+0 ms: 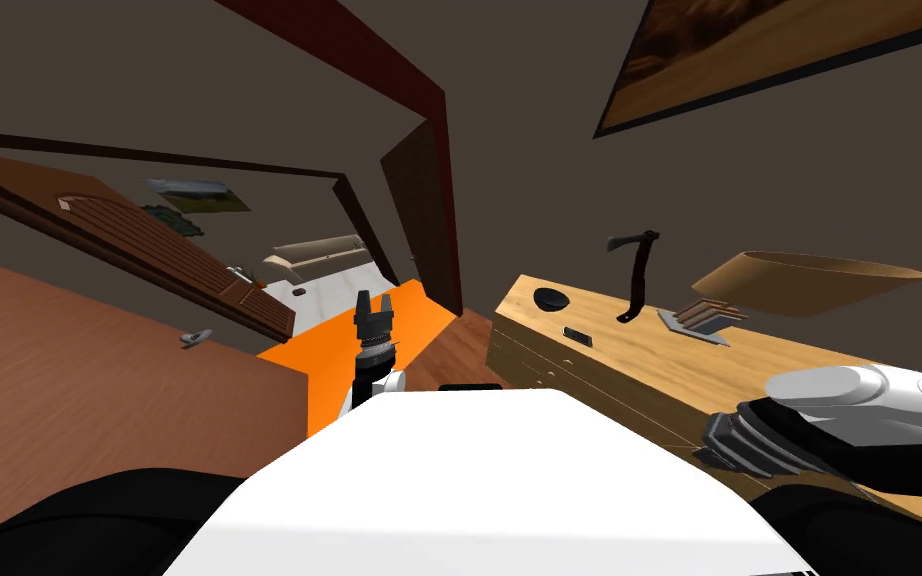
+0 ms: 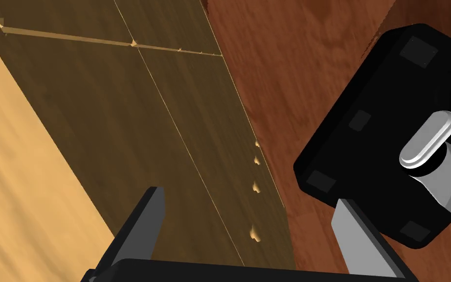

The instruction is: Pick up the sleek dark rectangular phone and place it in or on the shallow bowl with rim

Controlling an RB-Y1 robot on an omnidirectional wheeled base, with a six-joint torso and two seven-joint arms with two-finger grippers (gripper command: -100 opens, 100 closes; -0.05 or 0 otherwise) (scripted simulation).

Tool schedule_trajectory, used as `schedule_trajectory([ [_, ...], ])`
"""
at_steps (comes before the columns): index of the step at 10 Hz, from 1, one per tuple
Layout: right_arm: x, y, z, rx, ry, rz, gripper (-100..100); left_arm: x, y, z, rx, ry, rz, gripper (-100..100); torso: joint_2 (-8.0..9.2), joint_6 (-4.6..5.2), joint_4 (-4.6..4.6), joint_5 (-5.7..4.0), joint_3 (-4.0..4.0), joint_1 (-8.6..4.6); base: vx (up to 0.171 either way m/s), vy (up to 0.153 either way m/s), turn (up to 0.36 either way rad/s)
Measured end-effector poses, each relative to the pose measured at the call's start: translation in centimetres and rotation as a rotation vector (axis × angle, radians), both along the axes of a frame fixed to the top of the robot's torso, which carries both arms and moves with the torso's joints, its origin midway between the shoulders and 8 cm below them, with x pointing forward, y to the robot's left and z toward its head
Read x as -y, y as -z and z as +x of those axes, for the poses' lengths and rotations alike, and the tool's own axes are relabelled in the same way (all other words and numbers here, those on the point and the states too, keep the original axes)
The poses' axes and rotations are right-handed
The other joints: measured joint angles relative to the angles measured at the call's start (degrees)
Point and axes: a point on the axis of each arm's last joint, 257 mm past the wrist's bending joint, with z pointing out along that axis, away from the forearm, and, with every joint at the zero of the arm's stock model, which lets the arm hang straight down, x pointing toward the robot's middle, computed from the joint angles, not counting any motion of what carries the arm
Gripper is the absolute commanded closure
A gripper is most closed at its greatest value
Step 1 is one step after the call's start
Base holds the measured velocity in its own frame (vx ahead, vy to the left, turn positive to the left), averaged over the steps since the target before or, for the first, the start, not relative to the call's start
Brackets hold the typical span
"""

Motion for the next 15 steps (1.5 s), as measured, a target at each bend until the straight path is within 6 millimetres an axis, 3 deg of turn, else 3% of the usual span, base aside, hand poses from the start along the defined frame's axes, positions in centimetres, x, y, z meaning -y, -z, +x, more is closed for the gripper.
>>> schedule_trajectory([
  [6, -0.2, -1.7, 3.8, -0.074, -0.247, -0.023, -100, 0.0, 0.0, 0.0, 0.000, 0.000, 0.000, 0, -0.23, 0.00, -0.05, 0.00, -0.13, -0.01, 0.134, -0.020, 0.162],
  [10, -2.8, -1.7, 5.9, -0.110, -0.406, 0.013, -100, 0.0, 0.0, 0.0, 0.000, 0.000, 0.000, 0, -0.27, 0.01, -0.07, 0.05, -0.17, 0.27, 0.136, 0.023, 0.122],
  [11, -2.9, -1.7, 5.9, -0.111, -0.412, 0.015, 0, 0.0, 0.0, 0.0, 0.000, 0.000, 0.000, 0, 0.01, 0.09, -0.01, 0.05, -0.01, 0.20, 0.014, 0.004, -0.006],
  [12, -2.9, -1.7, 6.0, -0.111, -0.412, 0.015, -100, 0.0, 0.0, 0.0, 0.000, 0.000, 0.000, 0, 0.25, 0.09, 0.05, 0.02, 0.14, 0.13, 0.024, -0.012, 0.070],
  [15, -3.1, -0.3, 4.2, -0.110, -0.396, 0.019, -100, 0.0, 0.0, 0.0, 0.000, 0.000, 0.000, 0, 0.49, 0.11, 0.12, -0.01, 0.28, 0.01, -0.008, -0.014, 0.045],
])
